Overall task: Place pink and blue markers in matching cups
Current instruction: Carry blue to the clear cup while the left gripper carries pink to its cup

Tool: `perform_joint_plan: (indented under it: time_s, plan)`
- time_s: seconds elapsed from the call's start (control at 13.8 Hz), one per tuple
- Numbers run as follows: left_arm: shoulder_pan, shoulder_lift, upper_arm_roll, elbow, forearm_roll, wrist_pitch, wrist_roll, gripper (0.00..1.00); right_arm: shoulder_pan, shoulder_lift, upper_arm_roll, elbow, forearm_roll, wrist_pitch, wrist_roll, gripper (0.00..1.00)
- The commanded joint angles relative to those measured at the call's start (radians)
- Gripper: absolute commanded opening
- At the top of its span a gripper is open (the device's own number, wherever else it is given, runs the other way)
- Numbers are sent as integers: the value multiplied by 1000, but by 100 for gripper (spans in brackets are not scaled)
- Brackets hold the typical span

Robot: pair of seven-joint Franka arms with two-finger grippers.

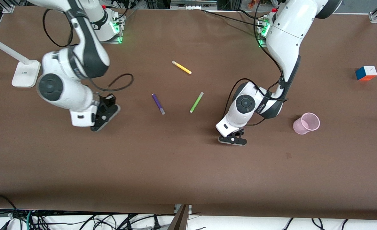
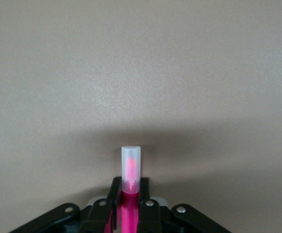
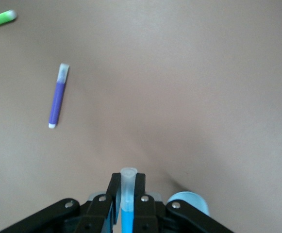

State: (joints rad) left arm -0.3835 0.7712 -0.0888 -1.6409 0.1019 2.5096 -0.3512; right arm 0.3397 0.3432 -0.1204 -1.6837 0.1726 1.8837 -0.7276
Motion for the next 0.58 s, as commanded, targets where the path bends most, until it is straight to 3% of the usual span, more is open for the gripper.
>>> perform_joint_plan:
  time_s: [0.0,0.29,0.51]
  plan:
    - [57,-19,-5,6,21,-2,157,0,-7,-3,-85,-11,141,-24,-288,0]
    - [141,-108,-11,9,19,-104,367,0,-33,0,-157,-42,296,-78,-592,0]
    - [233,-165,-25,12,4,-167,580,0,-108,7,-160,-99,439,-106,-832,0]
